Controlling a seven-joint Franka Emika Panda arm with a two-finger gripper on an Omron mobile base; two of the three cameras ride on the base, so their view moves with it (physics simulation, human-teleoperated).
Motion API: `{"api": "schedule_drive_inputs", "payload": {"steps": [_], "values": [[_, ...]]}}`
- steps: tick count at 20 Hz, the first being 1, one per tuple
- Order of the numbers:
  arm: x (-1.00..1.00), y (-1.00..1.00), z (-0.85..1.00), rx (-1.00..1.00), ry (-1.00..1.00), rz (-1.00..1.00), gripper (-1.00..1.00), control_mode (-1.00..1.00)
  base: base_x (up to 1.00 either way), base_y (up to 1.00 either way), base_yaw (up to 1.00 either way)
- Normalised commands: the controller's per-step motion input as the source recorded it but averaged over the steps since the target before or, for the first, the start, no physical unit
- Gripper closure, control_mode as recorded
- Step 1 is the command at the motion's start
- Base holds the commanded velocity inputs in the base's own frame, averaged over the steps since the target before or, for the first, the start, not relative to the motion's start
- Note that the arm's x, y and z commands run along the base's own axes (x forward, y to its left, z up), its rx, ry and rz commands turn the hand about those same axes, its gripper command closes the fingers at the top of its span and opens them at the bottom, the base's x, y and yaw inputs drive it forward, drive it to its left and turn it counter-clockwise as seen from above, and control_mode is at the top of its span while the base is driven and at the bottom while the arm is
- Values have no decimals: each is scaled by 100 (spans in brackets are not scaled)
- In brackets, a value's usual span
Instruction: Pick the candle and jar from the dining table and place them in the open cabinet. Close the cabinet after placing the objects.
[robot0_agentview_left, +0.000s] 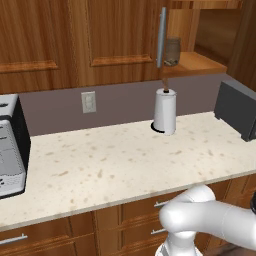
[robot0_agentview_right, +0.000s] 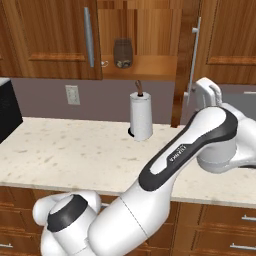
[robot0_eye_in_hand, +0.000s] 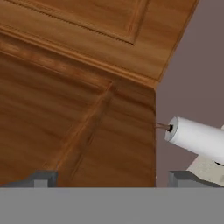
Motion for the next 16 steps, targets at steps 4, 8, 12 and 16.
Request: {"api": "schedule_drive_inputs", "payload": {"steps": [4,8,12,16], "values": [[-1,59,0,0,0,6,-100,-100,0,0,0],[-3,61,0,0,0,4,-100,-100,0,0,0],[-1,61,0,0,-1,2,-100,-100,0,0,0],[0,54,0,-6,-4,0,-100,-100,0,0,0]]}}
